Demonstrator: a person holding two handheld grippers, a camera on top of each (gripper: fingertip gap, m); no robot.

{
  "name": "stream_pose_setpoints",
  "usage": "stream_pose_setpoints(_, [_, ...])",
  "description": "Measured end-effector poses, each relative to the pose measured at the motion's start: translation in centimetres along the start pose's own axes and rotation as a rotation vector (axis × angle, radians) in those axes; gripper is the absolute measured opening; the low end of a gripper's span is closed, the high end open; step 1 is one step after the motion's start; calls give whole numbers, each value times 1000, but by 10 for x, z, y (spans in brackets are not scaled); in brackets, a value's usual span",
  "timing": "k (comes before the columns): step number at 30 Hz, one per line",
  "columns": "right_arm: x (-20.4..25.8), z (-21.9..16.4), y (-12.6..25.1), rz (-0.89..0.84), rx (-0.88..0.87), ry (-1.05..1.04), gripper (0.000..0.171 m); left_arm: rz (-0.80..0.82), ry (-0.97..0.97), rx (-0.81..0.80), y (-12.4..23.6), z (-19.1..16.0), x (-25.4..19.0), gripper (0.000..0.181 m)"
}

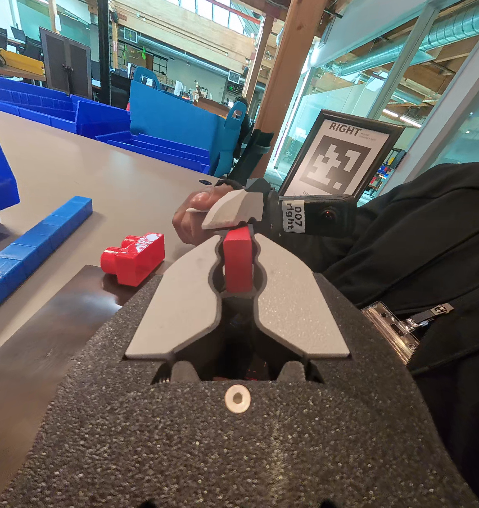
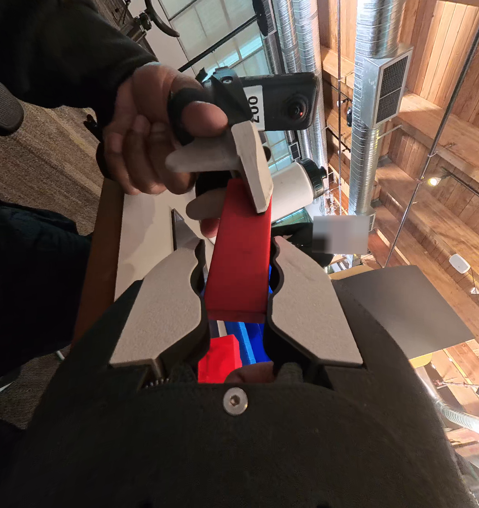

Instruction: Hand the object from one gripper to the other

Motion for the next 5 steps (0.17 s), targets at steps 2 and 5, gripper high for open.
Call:
stream_pose_setpoints(2, [-2, 0, 0, 14, 1, -25, 44, 11, -19, -9, 0, 0, 0, 28])
stream_pose_setpoints(5, [-10, 2, 3, 46, -33, -149, 44, 38, -127, -43, 0, 2, -6, 43])
Point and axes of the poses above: each gripper's, where its closed fingertips meet, y back along the fingers, z out of its top, x = y × z across the jaws, the point moved 10 cm from there along y, back along the fingers
